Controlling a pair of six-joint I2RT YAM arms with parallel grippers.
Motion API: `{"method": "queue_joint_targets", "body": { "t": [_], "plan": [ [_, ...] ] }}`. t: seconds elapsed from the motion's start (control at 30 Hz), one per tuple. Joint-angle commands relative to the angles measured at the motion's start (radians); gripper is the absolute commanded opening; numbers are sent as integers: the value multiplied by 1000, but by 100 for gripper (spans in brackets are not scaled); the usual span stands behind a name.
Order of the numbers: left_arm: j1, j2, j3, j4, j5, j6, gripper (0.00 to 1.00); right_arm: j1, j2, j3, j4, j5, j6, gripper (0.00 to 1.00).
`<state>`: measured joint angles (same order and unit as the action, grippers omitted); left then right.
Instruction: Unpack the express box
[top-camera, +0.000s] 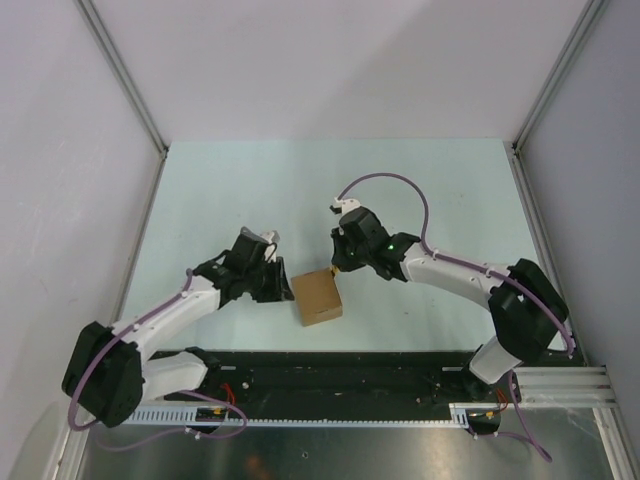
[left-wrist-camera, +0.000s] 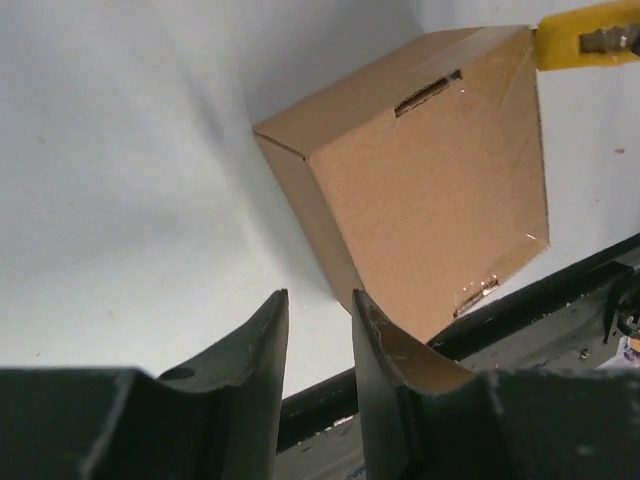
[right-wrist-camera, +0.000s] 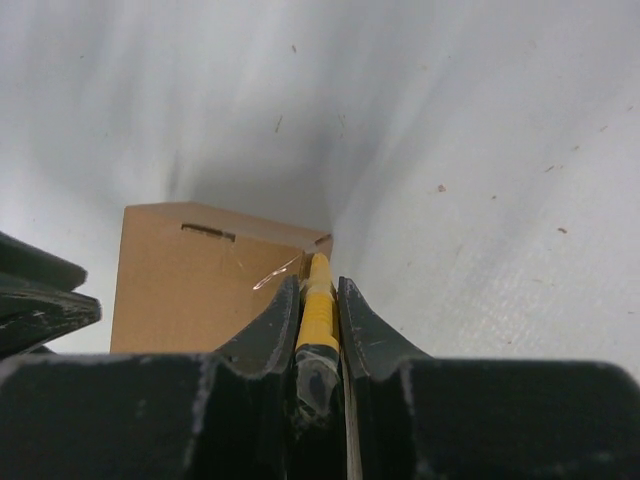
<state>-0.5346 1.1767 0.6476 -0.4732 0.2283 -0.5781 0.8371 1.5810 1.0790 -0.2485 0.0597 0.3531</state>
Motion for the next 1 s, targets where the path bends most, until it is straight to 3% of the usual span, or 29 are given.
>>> {"method": "queue_joint_targets", "body": {
  "t": [0.0, 0.23, 0.37, 0.47, 0.6, 0.97],
  "plan": [
    [-5, -104, 52, 30, -116, -8, 36, 16, -12, 55, 26, 230, 7, 0],
    [-30, -54, 171, 57, -112, 18, 39, 178, -134, 50, 9, 560, -8, 0],
    [-41, 59, 231, 79, -83, -35, 31, 252, -222, -28, 44, 653, 29, 0],
    [-54, 132, 277, 85, -64, -84, 25, 283, -314, -108, 90, 678, 69, 0],
    [-68, 169, 300, 99, -66, -124, 24, 318, -352, -142, 89, 710, 89, 0],
    [-136, 224, 267, 194, -53, -89, 30, 352, -381, -304, 360, 701, 75, 0]
  ]
}}
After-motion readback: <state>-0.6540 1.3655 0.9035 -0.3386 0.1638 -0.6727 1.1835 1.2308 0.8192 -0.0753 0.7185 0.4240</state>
